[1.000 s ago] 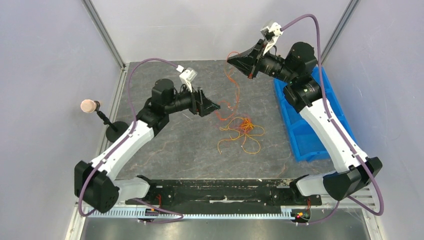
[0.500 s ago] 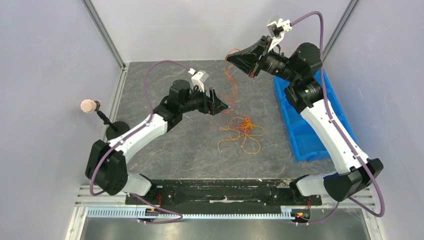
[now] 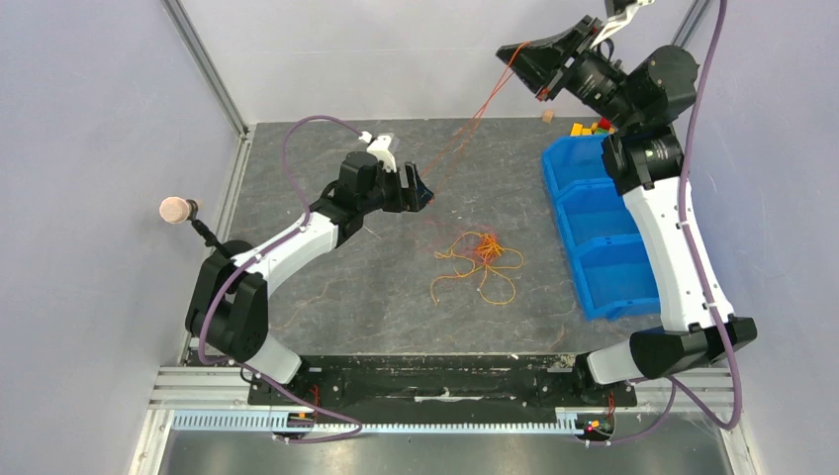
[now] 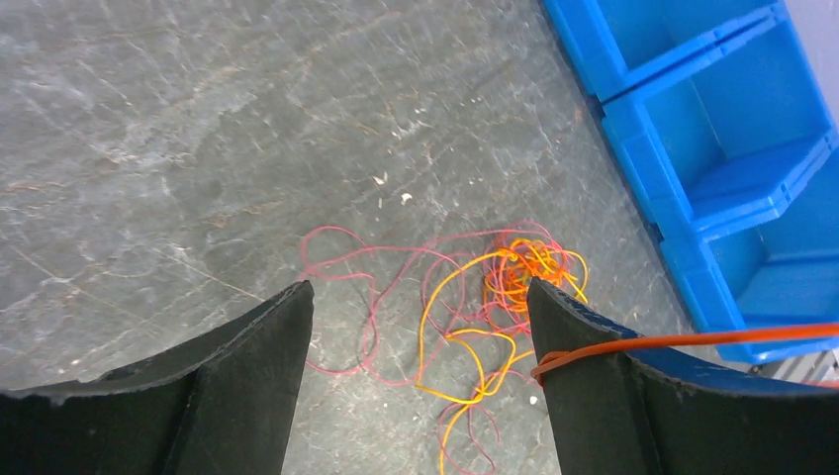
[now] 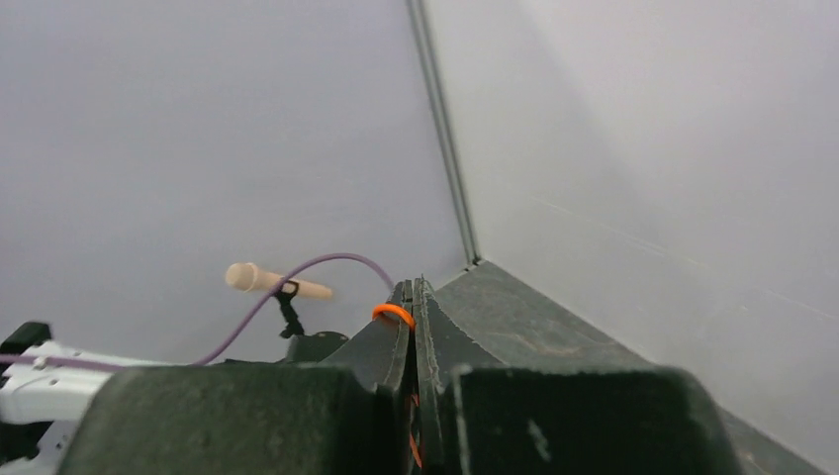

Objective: Untangle the cables

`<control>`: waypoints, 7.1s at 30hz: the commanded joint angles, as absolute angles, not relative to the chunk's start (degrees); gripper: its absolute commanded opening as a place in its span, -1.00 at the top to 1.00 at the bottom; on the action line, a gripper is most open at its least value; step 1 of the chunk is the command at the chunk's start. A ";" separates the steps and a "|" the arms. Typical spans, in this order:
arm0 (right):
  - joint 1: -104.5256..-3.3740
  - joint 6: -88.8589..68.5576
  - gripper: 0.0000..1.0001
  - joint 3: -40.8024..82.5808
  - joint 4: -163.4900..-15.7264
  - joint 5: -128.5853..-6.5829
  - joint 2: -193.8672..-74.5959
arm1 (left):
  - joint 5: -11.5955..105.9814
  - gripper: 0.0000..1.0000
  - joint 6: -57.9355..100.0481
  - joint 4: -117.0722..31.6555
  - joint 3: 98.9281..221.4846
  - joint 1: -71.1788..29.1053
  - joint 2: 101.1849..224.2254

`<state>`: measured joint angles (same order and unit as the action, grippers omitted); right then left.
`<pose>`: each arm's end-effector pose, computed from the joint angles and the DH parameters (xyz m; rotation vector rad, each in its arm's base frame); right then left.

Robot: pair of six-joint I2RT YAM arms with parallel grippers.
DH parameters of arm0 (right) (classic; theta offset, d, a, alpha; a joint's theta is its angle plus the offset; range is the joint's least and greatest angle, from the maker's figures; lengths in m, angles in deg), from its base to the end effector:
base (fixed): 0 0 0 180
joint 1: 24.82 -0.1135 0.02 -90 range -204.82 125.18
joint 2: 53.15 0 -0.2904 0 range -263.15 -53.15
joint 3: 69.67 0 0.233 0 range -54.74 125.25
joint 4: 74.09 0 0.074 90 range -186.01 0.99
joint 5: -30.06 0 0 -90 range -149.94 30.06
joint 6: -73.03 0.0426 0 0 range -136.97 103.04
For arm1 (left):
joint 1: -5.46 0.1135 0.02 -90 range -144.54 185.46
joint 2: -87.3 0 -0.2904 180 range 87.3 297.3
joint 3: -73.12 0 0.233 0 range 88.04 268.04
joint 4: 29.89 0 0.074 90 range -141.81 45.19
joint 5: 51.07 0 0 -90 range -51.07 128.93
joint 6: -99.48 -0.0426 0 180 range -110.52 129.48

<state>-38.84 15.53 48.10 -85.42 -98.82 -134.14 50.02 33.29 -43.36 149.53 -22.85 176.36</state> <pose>0.2437 0.0884 0.5859 -0.4451 1.2257 1.0809 0.3012 -0.1716 0.3019 0.2095 2.0941 -0.7585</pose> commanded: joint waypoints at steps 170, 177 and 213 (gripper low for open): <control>-42.36 -39.45 0.72 -5.51 -122.82 -89.55 -135.65 | 75.40 -0.01 21.27 -52.23 161.56 -26.88 191.16; -41.36 -37.57 -0.03 0.86 -122.93 -92.65 -135.00 | 73.89 0.56 18.43 -50.86 167.57 -27.32 199.50; -37.74 -26.41 0.21 8.28 -110.37 -87.54 -152.82 | 76.10 0.26 15.72 -55.54 181.03 -30.75 215.26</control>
<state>-37.71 -26.35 7.36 -112.87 -88.32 -152.94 74.15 17.12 -56.34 179.32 -30.04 214.45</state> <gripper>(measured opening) 0.414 0.400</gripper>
